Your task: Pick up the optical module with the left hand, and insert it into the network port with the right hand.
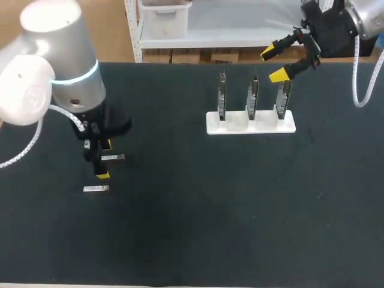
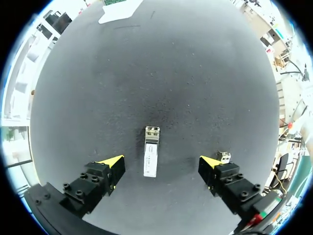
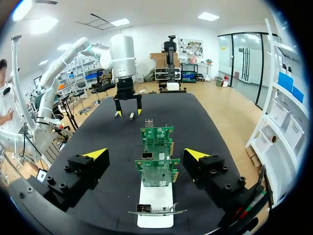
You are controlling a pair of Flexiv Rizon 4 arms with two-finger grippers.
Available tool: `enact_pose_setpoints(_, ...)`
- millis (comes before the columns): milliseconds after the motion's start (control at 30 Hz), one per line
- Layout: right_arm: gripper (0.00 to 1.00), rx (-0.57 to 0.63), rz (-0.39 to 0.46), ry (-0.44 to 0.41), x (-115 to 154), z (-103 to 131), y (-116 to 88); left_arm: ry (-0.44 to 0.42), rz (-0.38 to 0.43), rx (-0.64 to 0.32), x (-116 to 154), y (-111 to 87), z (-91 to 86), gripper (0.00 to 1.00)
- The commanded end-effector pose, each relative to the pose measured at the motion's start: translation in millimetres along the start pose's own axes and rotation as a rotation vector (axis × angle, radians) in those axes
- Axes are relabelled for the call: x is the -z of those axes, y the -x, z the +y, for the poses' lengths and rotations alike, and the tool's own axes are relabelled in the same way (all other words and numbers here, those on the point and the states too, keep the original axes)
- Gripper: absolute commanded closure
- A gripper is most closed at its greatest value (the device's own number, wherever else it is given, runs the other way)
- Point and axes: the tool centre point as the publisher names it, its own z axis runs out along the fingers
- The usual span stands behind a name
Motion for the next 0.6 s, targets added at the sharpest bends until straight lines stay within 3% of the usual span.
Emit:
enact_pose_setpoints(33,0.0,0.0,0.0,-0.001,-0.2,0.1,0.0,0.001,0.005,0.005,-1.6,-0.1,1.5,0.0)
enact_pose_setpoints(267,0.0,0.0,0.0,-0.001,-0.2,0.1,0.0,0.006,0.008,-0.001,-2.3,-1.0,5.9,0.0)
enact_pose_setpoints(300,0.0,0.0,0.0,-0.001,-0.2,0.1,0.0,0.002,0.006,-0.004,-2.4,-1.1,6.1,0.04)
enact_pose_setpoints(333,0.0,0.0,0.0,-0.001,-0.2,0.1,0.0,0.002,0.005,-0.004,-2.5,-1.1,6.4,0.44)
enact_pose_setpoints(367,0.0,0.0,0.0,-0.001,-0.2,0.1,0.0,0.002,0.006,-0.005,-2.6,-1.1,6.7,0.56)
enact_pose_setpoints(433,0.0,0.0,0.0,-0.001,-0.2,0.1,0.0,-0.01,0.003,-0.016,-3.5,-0.6,7.2,1.0)
enact_pose_setpoints(600,0.0,0.0,0.0,-0.001,-0.2,0.1,0.0,-0.018,0.003,-0.023,-5.7,0.5,6.3,1.0)
